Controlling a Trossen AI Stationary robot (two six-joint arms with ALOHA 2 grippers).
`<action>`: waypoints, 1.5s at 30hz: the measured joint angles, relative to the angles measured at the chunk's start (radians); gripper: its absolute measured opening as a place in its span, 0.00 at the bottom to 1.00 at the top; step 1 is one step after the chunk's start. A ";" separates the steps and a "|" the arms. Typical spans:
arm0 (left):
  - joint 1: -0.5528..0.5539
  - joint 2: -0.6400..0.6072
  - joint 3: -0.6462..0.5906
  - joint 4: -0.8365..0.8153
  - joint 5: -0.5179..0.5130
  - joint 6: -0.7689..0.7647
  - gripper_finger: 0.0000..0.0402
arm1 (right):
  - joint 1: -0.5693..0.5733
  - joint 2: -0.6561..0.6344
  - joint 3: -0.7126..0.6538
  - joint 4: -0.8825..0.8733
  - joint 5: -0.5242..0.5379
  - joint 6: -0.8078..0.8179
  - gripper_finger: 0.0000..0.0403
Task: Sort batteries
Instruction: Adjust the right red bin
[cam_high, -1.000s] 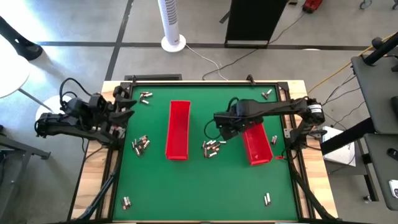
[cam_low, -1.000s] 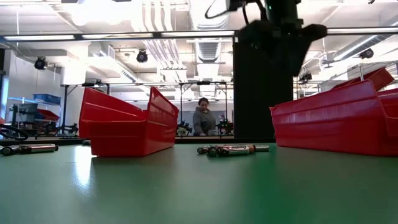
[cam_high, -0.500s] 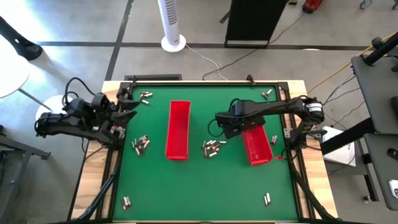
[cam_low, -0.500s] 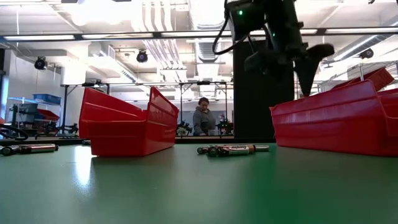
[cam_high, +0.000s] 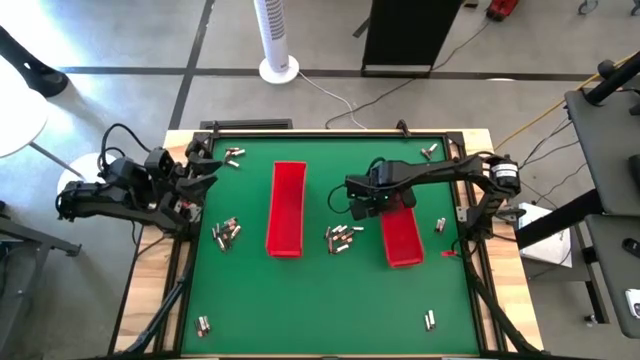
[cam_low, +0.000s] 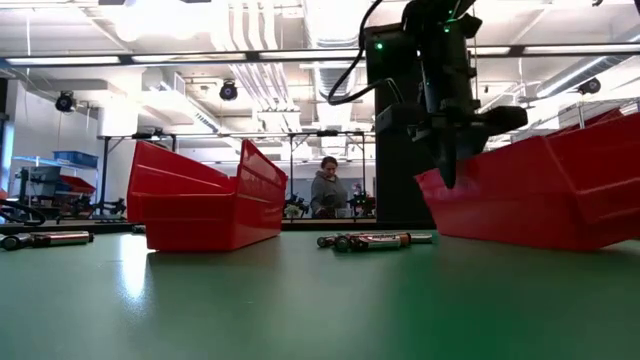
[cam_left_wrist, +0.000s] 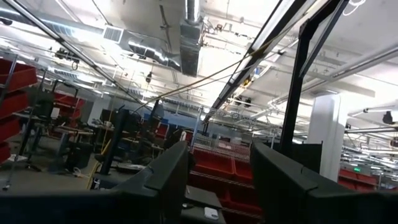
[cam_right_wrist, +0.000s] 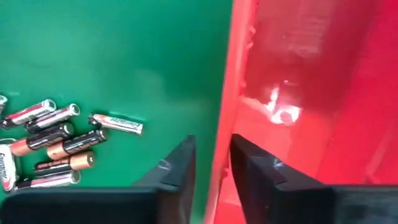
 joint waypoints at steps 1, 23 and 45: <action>0.000 0.001 0.000 0.000 0.000 0.000 0.39 | -0.002 0.000 0.001 0.000 -0.001 -0.003 0.16; 0.001 0.070 0.000 -0.001 -0.054 0.143 0.39 | -0.016 -0.002 0.017 0.094 0.003 0.087 0.03; 0.000 0.051 0.000 -0.040 -0.055 0.175 0.39 | -0.063 -0.001 0.017 0.097 0.040 0.140 0.03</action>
